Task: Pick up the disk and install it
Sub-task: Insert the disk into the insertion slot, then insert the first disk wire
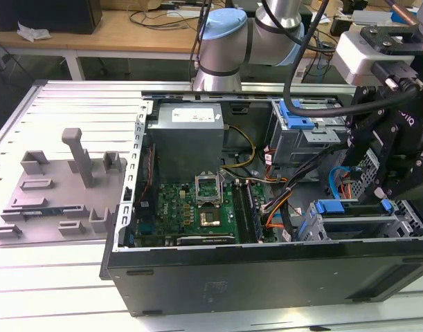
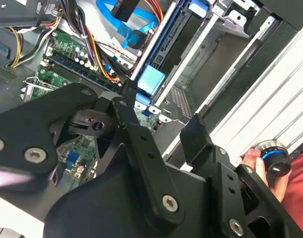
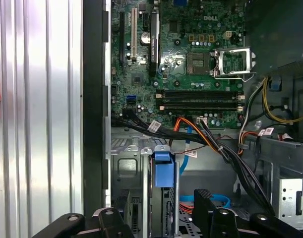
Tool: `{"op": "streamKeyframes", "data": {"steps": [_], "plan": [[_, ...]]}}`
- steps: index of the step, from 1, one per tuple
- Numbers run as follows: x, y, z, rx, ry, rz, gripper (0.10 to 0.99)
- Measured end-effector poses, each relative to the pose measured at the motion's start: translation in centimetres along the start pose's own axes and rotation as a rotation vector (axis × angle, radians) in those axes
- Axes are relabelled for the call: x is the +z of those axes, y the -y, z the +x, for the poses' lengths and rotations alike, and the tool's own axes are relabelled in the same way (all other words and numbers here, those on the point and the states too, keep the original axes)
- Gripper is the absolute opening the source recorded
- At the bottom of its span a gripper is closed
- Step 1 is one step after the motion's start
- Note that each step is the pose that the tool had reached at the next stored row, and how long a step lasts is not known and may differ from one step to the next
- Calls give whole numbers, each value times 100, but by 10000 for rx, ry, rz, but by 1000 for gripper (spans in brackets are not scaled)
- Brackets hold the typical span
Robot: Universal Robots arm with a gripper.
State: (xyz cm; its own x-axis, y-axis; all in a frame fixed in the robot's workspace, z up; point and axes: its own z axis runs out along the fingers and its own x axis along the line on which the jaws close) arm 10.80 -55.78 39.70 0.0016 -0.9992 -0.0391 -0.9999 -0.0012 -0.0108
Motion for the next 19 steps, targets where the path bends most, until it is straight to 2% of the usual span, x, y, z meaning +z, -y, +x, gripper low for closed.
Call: {"op": "streamKeyframes", "data": {"steps": [13, 14, 15, 16, 17, 19], "plan": [[0, 0, 0, 0, -70, 0, 624], [2, -1, -21, 0, -116, 0, 624], [2, 0, -67, -11, -324, -1, 624], [6, 0, -154, -39, -676, -2, 624], [8, 0, -216, -41, -825, -2, 624], [12, 1, -253, -45, -1130, -3, 624]]}}
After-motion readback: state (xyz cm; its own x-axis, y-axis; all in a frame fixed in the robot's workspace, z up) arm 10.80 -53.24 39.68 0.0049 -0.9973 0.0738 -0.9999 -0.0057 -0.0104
